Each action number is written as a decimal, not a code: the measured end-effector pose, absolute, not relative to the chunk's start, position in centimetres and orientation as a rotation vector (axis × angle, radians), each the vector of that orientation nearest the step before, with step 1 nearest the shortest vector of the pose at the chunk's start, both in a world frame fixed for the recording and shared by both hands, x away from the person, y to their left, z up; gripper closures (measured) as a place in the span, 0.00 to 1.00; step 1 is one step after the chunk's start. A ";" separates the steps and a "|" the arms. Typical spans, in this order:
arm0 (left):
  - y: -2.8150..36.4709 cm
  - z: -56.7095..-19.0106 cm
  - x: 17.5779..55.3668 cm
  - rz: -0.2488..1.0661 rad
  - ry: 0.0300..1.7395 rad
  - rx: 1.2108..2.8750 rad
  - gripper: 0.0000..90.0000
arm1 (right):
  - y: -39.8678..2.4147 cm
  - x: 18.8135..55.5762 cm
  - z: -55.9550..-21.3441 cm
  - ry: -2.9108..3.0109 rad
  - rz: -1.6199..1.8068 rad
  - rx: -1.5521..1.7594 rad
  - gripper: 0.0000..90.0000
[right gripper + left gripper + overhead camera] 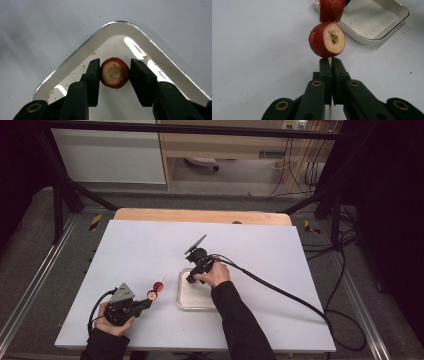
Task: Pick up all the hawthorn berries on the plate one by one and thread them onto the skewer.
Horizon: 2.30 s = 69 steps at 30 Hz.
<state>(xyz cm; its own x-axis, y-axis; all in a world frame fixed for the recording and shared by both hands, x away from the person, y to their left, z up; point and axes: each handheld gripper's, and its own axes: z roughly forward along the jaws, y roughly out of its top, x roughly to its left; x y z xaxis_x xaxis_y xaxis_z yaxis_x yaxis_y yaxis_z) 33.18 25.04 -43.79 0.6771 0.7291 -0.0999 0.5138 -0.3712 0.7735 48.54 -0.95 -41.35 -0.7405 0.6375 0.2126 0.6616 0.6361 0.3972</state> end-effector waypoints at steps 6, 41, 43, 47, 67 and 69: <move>25.0 -43.8 33.1 0.330 0.952 2.058 0.98 | -1.4 47.9 -40.2 -2.799 -0.756 -1.111 0.68; 22.6 -43.5 32.4 0.360 0.923 2.046 0.98 | -9.9 41.8 -40.5 -2.384 -1.483 -1.262 0.68; 22.1 -43.4 32.4 0.358 0.922 2.044 0.98 | -10.3 41.5 -40.8 -2.339 -1.542 -1.281 0.68; 21.0 -43.3 32.3 0.356 0.924 2.044 0.98 | -10.9 41.0 -41.2 -2.231 -1.675 -1.310 0.68; 17.8 -42.7 32.2 0.346 0.991 1.932 0.98 | -10.7 40.7 -41.3 -1.974 -1.988 -1.422 0.68; 17.5 -42.7 32.2 0.340 0.996 1.922 0.98 | -10.8 40.7 -41.1 -1.939 -2.022 -1.435 0.68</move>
<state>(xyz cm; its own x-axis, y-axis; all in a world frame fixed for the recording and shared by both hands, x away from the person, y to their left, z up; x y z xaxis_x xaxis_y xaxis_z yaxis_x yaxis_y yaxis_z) 32.23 17.51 -42.73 0.6350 0.7568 -0.1547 0.5046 -0.2547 0.8250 40.71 -10.76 -41.14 -0.5844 0.5655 0.5819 0.5577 -0.2410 0.7943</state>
